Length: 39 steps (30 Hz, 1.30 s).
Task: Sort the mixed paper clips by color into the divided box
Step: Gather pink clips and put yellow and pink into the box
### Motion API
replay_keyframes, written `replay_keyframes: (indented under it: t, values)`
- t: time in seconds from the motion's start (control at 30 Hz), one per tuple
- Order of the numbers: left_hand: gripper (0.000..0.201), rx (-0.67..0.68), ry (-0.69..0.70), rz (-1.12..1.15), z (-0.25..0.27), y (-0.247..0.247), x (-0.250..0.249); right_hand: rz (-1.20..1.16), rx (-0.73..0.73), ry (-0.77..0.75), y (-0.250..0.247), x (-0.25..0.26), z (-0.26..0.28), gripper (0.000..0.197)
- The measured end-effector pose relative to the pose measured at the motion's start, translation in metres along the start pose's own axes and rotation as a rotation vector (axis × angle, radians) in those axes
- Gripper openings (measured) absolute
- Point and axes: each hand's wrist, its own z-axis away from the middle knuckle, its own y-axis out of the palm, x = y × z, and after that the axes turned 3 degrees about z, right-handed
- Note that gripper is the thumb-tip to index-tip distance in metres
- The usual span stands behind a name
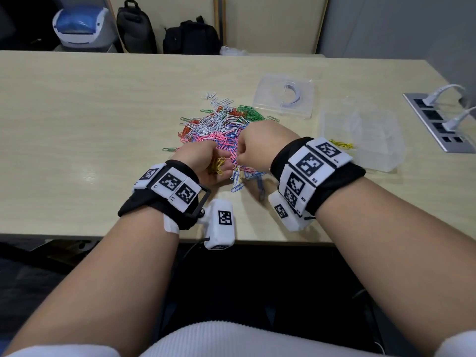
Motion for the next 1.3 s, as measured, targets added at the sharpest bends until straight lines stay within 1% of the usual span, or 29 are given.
replay_keyframes:
  t: [0.07, 0.13, 0.3, 0.53, 0.63, 0.73, 0.8, 0.9, 0.93, 0.97, 1.07, 1.17, 1.23, 1.3]
  values:
    - [0.038, 0.002, 0.023, 0.039, 0.000, -0.002, -0.002, 0.059, 0.070, 0.030, 0.008, 0.002, 0.003, 0.030]
    - [0.037, -0.001, 0.029, 0.063, 0.000, -0.003, -0.004, 0.070, 0.102, 0.070, 0.014, 0.005, 0.003, 0.037]
    - [0.036, -0.002, 0.021, 0.052, -0.002, -0.004, -0.005, 0.090, 0.110, 0.086, 0.015, 0.007, -0.002, 0.035]
    - [0.036, -0.023, -0.001, 0.036, -0.007, -0.009, -0.006, 0.105, 0.142, 0.107, 0.016, 0.006, 0.000, 0.037]
    - [0.033, -0.013, -0.009, 0.049, -0.007, -0.008, -0.004, 0.107, 0.158, 0.112, 0.013, 0.003, -0.001, 0.036]
    - [0.035, -0.005, -0.011, 0.047, -0.008, -0.007, -0.002, 0.038, 0.111, 0.103, 0.004, 0.001, -0.004, 0.038]
    - [0.034, -0.019, -0.018, 0.037, -0.009, -0.006, -0.002, -0.037, 0.046, 0.064, -0.004, 0.005, -0.006, 0.032]
    - [0.022, -0.028, -0.041, 0.093, -0.007, -0.007, -0.004, -0.091, -0.025, -0.010, -0.010, 0.014, -0.010, 0.023]
    - [0.022, -0.021, -0.049, 0.107, -0.006, -0.008, -0.005, -0.097, -0.036, -0.017, -0.010, 0.016, -0.012, 0.023]
    - [0.027, -0.015, -0.054, 0.112, -0.006, -0.010, -0.005, -0.103, -0.037, -0.012, -0.009, 0.016, -0.014, 0.023]
    - [0.039, -0.005, -0.023, 0.100, -0.008, -0.016, -0.004, -0.059, 0.014, 0.012, -0.005, 0.015, -0.016, 0.022]
    - [0.040, -0.013, 0.007, 0.091, -0.009, -0.021, -0.005, 0.017, 0.157, -0.023, 0.005, 0.012, -0.015, 0.030]
    - [0.036, -0.008, 0.007, 0.090, -0.010, -0.023, -0.006, 0.034, 0.173, 0.005, 0.009, 0.007, -0.014, 0.033]
    - [0.033, 0.002, -0.002, 0.062, -0.010, -0.024, -0.006, 0.046, 0.141, 0.035, 0.011, 0.000, -0.016, 0.031]
